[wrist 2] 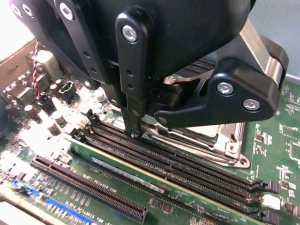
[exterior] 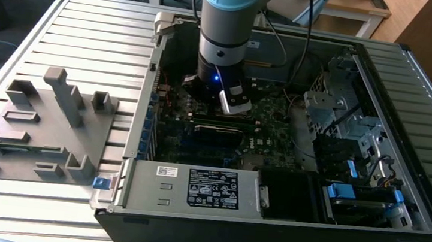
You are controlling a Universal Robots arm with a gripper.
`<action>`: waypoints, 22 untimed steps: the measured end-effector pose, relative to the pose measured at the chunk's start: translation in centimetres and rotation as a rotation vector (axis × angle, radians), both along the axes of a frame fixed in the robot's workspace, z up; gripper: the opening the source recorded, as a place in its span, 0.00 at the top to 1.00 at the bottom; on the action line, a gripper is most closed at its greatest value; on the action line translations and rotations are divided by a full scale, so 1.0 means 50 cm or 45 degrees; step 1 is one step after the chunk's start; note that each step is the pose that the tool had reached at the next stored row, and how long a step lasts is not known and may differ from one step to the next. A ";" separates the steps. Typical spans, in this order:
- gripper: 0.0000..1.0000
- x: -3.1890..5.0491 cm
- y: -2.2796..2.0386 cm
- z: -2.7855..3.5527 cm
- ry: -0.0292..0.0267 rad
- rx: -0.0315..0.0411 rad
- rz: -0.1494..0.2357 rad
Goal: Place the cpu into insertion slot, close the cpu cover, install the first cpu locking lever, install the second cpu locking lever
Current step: 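Install the second cpu locking lever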
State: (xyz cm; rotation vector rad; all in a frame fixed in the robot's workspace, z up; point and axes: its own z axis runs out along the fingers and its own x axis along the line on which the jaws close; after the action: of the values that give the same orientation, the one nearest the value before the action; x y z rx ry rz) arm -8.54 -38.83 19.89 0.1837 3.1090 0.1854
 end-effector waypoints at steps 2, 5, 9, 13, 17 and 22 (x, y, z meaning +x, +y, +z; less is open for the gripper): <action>0.89 -0.001 0.0001 -0.002 -0.0001 0.0150 0.000; 0.89 -0.002 -0.0002 -0.005 -0.0005 0.0384 0.000; 0.89 -0.004 -0.0034 -0.007 -0.0007 0.0522 0.000; 0.89 -0.007 -0.0063 -0.007 -0.0006 0.0528 0.000; 0.89 -0.008 -0.0064 0.002 -0.0009 0.0529 0.000; 0.89 -0.008 -0.0064 0.029 -0.0009 0.0528 0.000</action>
State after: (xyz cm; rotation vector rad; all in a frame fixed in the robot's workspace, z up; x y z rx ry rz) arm -8.91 -39.15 21.33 0.1844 3.1061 0.2500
